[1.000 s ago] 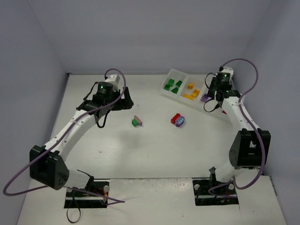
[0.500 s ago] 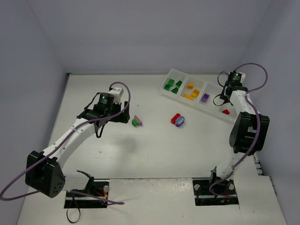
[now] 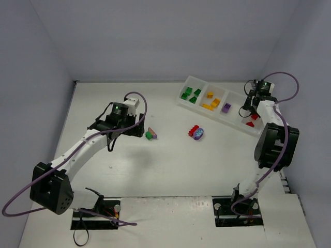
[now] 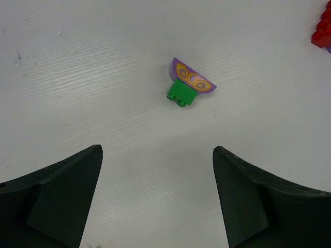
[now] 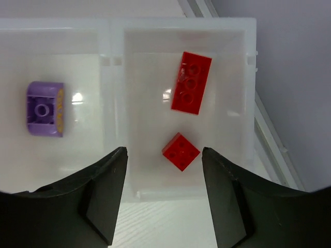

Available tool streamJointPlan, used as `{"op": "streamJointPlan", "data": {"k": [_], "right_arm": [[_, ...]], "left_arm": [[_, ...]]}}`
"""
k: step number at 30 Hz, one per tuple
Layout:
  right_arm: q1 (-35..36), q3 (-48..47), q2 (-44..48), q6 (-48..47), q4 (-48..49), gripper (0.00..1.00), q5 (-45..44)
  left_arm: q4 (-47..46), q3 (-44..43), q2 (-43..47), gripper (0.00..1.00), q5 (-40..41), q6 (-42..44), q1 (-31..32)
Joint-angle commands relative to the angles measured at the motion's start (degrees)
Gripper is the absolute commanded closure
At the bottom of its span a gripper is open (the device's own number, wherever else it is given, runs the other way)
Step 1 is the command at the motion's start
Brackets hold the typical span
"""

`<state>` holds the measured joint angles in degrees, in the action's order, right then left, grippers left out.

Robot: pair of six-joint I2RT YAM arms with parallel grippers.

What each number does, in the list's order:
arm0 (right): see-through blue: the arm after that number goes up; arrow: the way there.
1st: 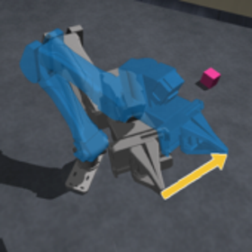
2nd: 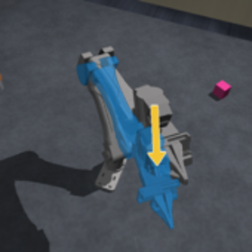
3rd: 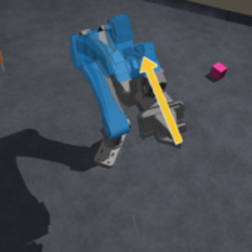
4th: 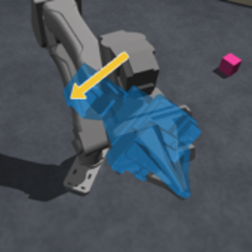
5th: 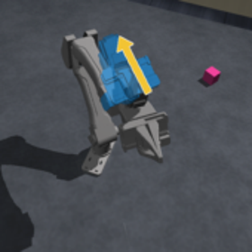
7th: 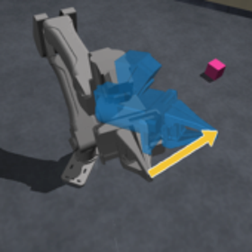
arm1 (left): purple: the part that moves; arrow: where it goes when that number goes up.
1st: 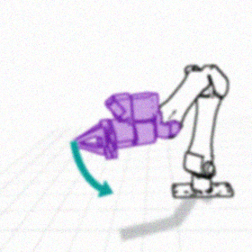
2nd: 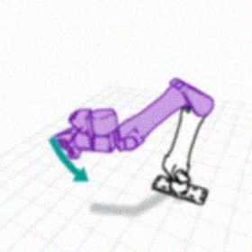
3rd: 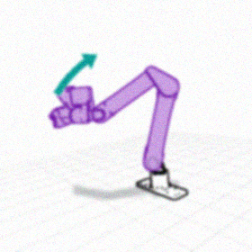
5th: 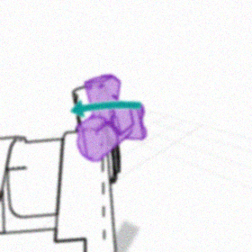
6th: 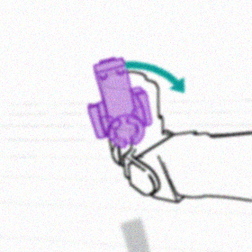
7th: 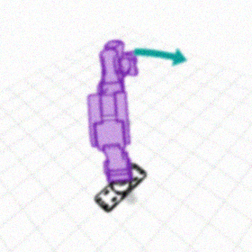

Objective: Sort the legos into containers by color

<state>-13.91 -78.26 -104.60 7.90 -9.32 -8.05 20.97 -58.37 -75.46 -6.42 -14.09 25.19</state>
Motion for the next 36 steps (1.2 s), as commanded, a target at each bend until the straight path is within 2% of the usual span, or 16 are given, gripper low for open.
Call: {"op": "streamJointPlan", "data": {"k": [1, 3, 6, 7, 8, 10, 11, 18, 21, 28, 36], "right_arm": [[2.04, -0.93, 8.88, -0.86, 1.24, 0.43, 1.56], [3.97, -1.28, 11.51, -2.36, 0.97, 0.44, 1.81], [8.96, -0.32, 15.89, -4.55, 2.02, 0.47, 9.78], [16.47, 1.34, 17.74, -6.91, 2.38, 0.5, 18.69], [18.55, 2.14, 17.85, -7.37, 2.38, 0.5, 23.82], [23.2, 3.19, 17.67, -9.03, 2.38, 0.5, 25.27], [28.1, 3.81, 17.5, -10.26, 2.64, 0.5, 25.89], [42.27, 6.63, 9.61, -9.4, 6.15, 0.49, 30.03], [46.59, 5.58, 6.87, -10.01, 7.56, 0.5, 29.59], [51.87, 1.53, -1.65, -11.59, 10.62, 0.52, 29.06], [54.43, -2.6, -9.03, -12.03, 12.31, 0.54, 28.18]], "left_arm": [[-2.51, -1.75, -0.65, 0.19, -0.7, 0.64, 0.39], [-2.43, -1.92, -1.44, 0.19, -0.62, 0.64, 0.39], [-2.43, -2.1, -2.5, 0.19, -0.18, 0.55, 0.47], [-2.69, -2.19, -3.63, 0.19, -0.35, -0.23, 0.39], [-2.95, -2.1, -4.08, 0.19, -0.79, -0.41, 0.47], [-3.39, -1.93, -4.25, 0.19, -1.23, -0.68, 0.47], [-3.65, -1.66, -4.34, 0.19, -1.32, -0.77, 0.47], [-2.87, -0.96, -3.56, 0.19, -0.44, -1.82, 0.56], [-3.04, -0.17, -2.5, 0.19, -0.18, -2.96, 0.39], [-2.16, 1.32, -1.18, 0.19, 2.02, -5.25, 0.39], [-1.2, 3.7, 0.57, 0.19, 3.6, -6.83, -0.14]]}}
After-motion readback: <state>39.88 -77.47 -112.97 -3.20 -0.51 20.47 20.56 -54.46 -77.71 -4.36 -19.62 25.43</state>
